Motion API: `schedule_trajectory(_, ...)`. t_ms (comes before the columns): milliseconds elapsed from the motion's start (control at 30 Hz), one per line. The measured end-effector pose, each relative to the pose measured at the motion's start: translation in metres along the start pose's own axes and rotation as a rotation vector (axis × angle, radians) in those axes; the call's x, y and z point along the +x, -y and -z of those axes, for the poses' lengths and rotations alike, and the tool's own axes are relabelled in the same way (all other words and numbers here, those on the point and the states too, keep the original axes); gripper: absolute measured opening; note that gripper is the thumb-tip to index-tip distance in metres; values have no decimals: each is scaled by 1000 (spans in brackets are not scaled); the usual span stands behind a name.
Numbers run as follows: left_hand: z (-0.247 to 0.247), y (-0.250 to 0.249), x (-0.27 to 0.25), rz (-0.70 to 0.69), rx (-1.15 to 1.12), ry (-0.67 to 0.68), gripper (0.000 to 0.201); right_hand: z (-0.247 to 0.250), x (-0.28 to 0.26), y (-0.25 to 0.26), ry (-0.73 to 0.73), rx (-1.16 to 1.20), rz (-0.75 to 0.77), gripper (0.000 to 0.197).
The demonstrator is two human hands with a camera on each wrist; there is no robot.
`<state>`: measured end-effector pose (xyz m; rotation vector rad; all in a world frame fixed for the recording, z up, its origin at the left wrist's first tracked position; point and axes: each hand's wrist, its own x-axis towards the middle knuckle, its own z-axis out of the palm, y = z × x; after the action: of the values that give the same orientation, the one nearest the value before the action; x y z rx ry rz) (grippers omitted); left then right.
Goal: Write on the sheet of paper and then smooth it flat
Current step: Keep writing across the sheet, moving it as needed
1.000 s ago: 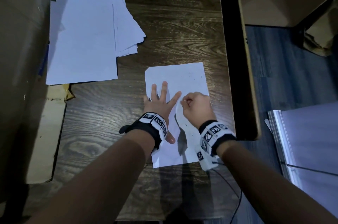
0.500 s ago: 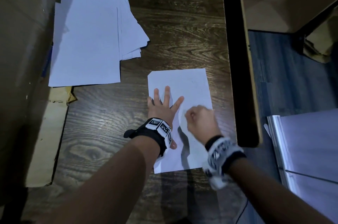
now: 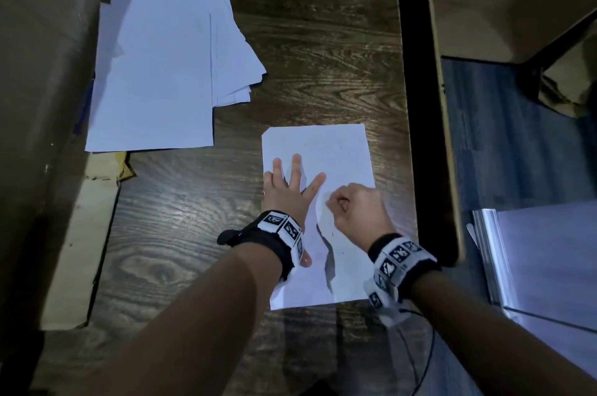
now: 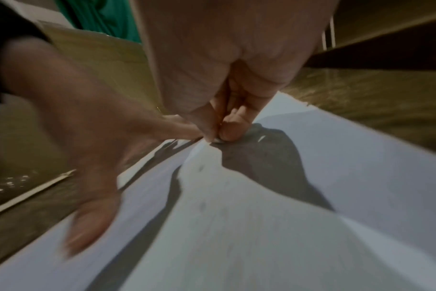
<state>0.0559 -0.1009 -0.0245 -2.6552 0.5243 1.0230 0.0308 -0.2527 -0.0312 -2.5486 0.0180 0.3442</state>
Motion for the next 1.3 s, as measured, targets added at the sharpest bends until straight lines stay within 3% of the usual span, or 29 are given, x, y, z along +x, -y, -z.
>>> schedule_trajectory(133,0,0,-1,-15,45,16,166,8,44,3,-124,163,-149,8)
schedule_trajectory(233,1,-1,0,0,23,-3,151,3,44,3,-115,515,-295,6)
schedule_trajectory(333,3,-1,-2,-1,8,11,151,5,38,1,-34,674,-324,15)
schedule_trajectory(433,6,-1,-6,-10,21,39,161,8,33,-6,-103,712,-327,9)
schedule_trajectory(633,5,-5,-9,-71,16,-4,164,11,23,-21,-127,302,-83,4)
schedule_trajectory(767,8,-11,0,-148,-240,-165,131,8,20,-27,-184,166,-15,6)
schedule_trajectory(833,10,-13,9,-155,-332,-211,124,6,19,-30,-200,143,-20,7)
schedule_trajectory(1000,10,-14,23,-141,-305,-172,137,6,25,-23,-152,13,58,7)
schedule_trajectory(1167,13,-17,27,-64,-261,-139,130,15,65,-13,-160,-23,9,13)
schedule_trajectory(1300,18,-16,29,-30,-269,-90,136,7,15,-8,-66,-28,46,13)
